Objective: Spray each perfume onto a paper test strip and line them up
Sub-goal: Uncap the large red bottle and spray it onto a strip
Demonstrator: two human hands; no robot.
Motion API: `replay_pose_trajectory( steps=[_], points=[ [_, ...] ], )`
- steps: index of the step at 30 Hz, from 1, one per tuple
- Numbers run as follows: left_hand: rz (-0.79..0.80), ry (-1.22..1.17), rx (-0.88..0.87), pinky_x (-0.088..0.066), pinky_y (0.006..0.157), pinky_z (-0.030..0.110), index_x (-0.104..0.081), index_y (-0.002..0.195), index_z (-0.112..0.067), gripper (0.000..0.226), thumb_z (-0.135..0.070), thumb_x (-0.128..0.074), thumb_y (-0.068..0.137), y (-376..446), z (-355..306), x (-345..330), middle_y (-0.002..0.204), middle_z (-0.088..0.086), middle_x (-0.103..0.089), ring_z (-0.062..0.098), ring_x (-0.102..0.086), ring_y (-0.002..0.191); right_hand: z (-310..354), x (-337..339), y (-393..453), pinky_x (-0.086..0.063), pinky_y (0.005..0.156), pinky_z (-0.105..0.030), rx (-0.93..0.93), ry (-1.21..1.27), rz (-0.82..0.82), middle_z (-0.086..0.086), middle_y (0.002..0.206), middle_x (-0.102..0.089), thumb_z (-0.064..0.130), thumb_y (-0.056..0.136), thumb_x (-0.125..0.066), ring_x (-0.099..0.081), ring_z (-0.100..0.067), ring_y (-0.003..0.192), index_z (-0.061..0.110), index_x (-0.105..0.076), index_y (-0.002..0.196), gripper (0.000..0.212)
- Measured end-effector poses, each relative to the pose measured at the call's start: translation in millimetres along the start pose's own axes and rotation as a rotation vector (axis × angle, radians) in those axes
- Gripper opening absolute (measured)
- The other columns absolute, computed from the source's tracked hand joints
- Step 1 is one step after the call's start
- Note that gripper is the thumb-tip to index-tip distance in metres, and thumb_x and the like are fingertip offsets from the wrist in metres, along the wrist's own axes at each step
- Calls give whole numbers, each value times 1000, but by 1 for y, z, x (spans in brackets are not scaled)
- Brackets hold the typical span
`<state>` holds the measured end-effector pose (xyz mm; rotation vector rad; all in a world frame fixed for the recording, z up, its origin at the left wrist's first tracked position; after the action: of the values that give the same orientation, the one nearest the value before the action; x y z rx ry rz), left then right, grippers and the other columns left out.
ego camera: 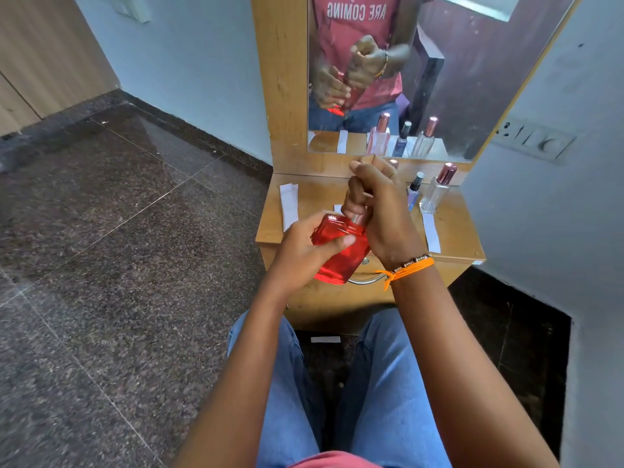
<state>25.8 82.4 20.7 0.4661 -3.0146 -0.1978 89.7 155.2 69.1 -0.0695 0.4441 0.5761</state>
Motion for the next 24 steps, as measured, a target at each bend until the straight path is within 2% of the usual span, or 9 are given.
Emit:
replay_pose_trajectory(
  steps=[4,7,10,12,15,16,18,21,24],
  points=[
    [91,-134,71,-50,71,17,-67,94,-19,18,-22,-69,76,-4,8,-4,79,-8,-70,6,-64,79,-9,-9,0,-26,39,-16,-148,32,147,7,39,-24,9,94,-45,-19,-10,36,19,-33,63,35],
    [189,-248,142,-52,72,21,-70,93,-22,17,-25,-71,76,-9,16,-9,82,-7,-72,7,-66,81,-13,-20,-3,-24,38,-16,-226,119,288,8,38,-18,17,93,-42,-22,-7,33,20,-31,65,31],
    [282,-414,220,-53,73,22,-73,92,-22,36,-42,-82,62,-17,26,-22,87,-4,-73,9,-67,85,-7,-35,-9,-28,40,-17,-237,295,470,5,42,-15,24,90,-39,-24,-5,34,20,-31,71,21],
    [237,-450,235,-54,74,22,-73,91,-23,43,-46,-83,56,-17,31,-18,88,-4,-74,10,-67,87,-1,-37,-5,-38,48,-20,-189,322,497,7,45,-27,13,87,-41,-37,-7,43,17,-37,79,10],
    [119,-406,208,-53,78,25,-72,92,-24,27,-32,-78,67,-15,34,5,90,-3,-73,12,-67,88,-8,-22,12,-45,68,-28,-161,355,350,-3,64,-46,-10,75,-36,-45,-17,63,13,-41,85,26],
    [100,-371,201,-53,78,25,-71,93,-23,21,-27,-72,72,-15,35,11,91,-2,-73,13,-67,88,-12,-16,19,-44,70,-29,-142,298,299,-7,70,-47,-16,76,-33,-47,-18,66,13,-40,85,32],
    [81,-333,194,-55,75,25,-71,94,-22,19,-21,-66,76,-16,35,21,90,-1,-73,14,-67,85,-21,-7,33,-43,68,-26,-77,25,211,-9,78,-50,-24,83,-33,-51,-17,70,15,-39,88,40],
    [81,-363,176,-54,67,21,-73,90,-23,17,-16,-63,79,-19,32,26,87,-2,-74,11,-69,82,-30,1,51,-45,59,-22,37,-453,80,-3,82,-51,-20,85,-43,-53,-12,70,12,-39,100,36],
    [71,-356,175,-54,67,21,-73,90,-26,18,-16,-63,79,-19,33,30,87,-3,-74,10,-70,82,-36,-4,63,-47,62,-33,141,-720,18,-2,82,-45,-19,80,-47,-48,-16,70,9,-41,99,34]
  ],
)
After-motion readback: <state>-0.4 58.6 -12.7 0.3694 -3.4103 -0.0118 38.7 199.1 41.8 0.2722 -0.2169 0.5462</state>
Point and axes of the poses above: each hand's wrist, its own y-axis towards the middle knuckle, its own x-axis out of the back of the hand, z = x × y, the point moved 10 cm from there along y, towards the middle knuckle
